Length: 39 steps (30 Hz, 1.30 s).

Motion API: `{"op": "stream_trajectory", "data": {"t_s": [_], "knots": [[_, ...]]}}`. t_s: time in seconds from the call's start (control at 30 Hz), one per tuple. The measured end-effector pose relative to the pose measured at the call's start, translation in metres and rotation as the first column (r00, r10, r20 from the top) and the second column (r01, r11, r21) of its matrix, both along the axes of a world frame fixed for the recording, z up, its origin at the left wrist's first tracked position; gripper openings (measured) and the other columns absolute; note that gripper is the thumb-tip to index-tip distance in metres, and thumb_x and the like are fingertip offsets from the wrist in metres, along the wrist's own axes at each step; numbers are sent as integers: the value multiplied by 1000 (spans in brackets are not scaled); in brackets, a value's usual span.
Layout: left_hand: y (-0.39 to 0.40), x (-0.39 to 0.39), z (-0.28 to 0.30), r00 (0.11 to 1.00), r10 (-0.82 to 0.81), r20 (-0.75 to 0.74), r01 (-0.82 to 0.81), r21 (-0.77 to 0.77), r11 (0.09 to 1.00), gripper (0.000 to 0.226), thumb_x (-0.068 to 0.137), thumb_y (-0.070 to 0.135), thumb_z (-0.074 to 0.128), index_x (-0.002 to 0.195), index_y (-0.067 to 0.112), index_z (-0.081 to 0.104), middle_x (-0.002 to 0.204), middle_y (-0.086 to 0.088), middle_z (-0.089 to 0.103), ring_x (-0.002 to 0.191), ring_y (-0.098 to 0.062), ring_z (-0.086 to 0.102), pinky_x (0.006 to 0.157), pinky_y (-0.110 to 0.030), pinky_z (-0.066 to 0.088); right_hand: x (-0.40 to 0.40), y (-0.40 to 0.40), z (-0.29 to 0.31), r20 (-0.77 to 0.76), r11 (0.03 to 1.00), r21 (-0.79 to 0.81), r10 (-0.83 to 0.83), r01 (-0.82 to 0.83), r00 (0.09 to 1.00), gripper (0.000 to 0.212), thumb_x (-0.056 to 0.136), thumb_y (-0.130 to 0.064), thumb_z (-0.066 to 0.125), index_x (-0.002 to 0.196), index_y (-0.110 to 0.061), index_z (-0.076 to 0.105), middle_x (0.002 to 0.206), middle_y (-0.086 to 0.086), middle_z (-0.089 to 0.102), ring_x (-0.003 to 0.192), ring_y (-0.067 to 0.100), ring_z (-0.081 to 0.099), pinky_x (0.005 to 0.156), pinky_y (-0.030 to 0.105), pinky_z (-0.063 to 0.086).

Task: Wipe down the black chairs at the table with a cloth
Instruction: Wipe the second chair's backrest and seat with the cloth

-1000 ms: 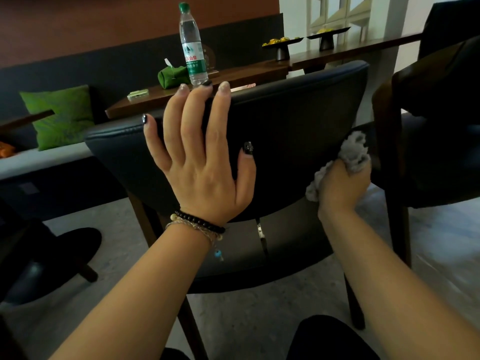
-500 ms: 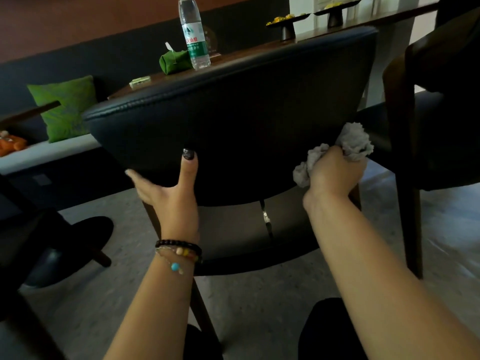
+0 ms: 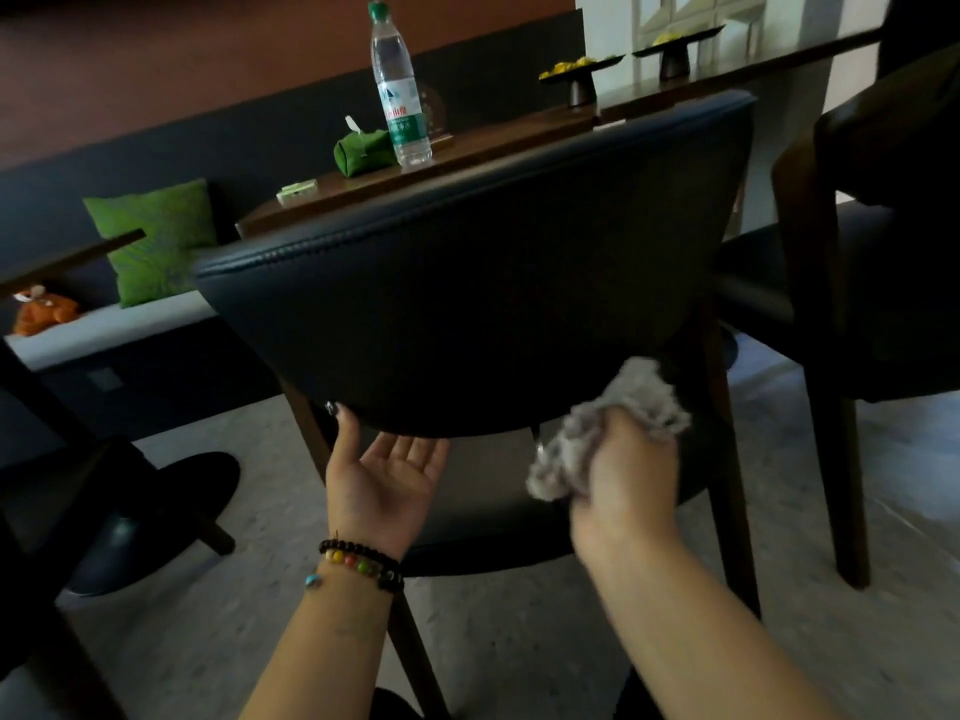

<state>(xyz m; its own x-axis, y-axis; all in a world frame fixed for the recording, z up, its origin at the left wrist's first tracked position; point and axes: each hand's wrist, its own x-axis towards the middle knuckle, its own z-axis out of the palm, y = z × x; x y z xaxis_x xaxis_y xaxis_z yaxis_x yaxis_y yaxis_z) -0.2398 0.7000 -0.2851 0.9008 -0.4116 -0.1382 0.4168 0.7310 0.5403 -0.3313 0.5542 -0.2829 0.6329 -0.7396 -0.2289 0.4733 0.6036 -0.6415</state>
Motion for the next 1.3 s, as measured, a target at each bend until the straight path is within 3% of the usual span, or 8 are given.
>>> {"op": "stream_trajectory", "data": {"t_s": [0.2, 0.33, 0.53, 0.7, 0.9, 1.0, 1.1, 1.3], "knots": [[-11, 7, 4, 999, 29, 44, -29, 4, 1000, 70, 90, 57, 54, 136, 6, 47, 127, -14, 63, 116, -32, 61, 96, -44, 48, 1, -66, 66, 165, 699, -505, -499, 507, 851, 52, 85, -14, 53, 137, -14, 44, 137, 4, 52, 127, 10, 51, 112, 33, 38], [-14, 5, 4, 999, 14, 35, -12, -64, 998, 74, 86, 55, 58, 139, 6, 42, 128, -15, 62, 117, -33, 60, 97, -46, 48, 11, -55, 72, 232, 638, -489, -562, 595, 794, 40, 86, -8, 52, 126, -13, 50, 128, 4, 55, 120, 8, 54, 109, 29, 40], [-15, 7, 1, 996, -11, 88, 18, -80, 997, 76, 81, 55, 61, 139, 10, 43, 131, -11, 61, 118, -31, 60, 94, -44, 51, 6, -13, 40, 341, 260, -794, -559, 550, 756, 46, 88, 11, 55, 133, 10, 44, 135, 27, 44, 133, 32, 43, 115, 33, 32], [-17, 8, -1, 997, 8, 83, -2, -73, 997, 75, 80, 56, 63, 138, 11, 46, 129, -10, 62, 117, -30, 61, 95, -44, 51, -6, -77, 89, 345, 477, -607, -563, 636, 751, 37, 92, -3, 55, 127, 6, 49, 127, 15, 57, 121, 19, 55, 109, 34, 40], [-19, 7, -2, 999, -1, 49, 4, -77, 997, 72, 83, 57, 60, 136, 11, 47, 128, -10, 63, 116, -30, 61, 98, -42, 49, -2, -38, 92, 346, 313, -717, -617, 623, 707, 31, 88, -2, 58, 118, 3, 54, 122, 21, 53, 119, 25, 54, 105, 40, 42], [-19, 10, -1, 998, 2, 57, 1, -62, 998, 72, 85, 58, 58, 137, 10, 47, 129, -12, 62, 118, -31, 61, 104, -44, 44, 4, 2, 75, 450, 128, -783, -560, 609, 696, 41, 91, -1, 58, 130, 8, 48, 134, 34, 39, 133, 45, 40, 108, 50, 38], [-21, 9, -1, 997, 0, 76, 2, -27, 1000, 72, 87, 59, 54, 138, 9, 47, 131, -13, 61, 119, -31, 60, 107, -44, 41, 13, 19, 59, 569, -248, -819, -467, 517, 677, 36, 97, -17, 60, 129, -8, 48, 139, 24, 28, 135, 51, 27, 108, 60, 35], [-17, 14, -3, 988, -47, 145, 51, -21, 998, 75, 83, 59, 56, 140, 11, 46, 135, -14, 58, 125, -33, 54, 111, -48, 35, 12, -25, 75, 779, -738, -516, -192, 435, 597, 43, 90, -22, 73, 126, -18, 51, 132, 12, 40, 127, 41, 39, 113, 59, 24]]}}
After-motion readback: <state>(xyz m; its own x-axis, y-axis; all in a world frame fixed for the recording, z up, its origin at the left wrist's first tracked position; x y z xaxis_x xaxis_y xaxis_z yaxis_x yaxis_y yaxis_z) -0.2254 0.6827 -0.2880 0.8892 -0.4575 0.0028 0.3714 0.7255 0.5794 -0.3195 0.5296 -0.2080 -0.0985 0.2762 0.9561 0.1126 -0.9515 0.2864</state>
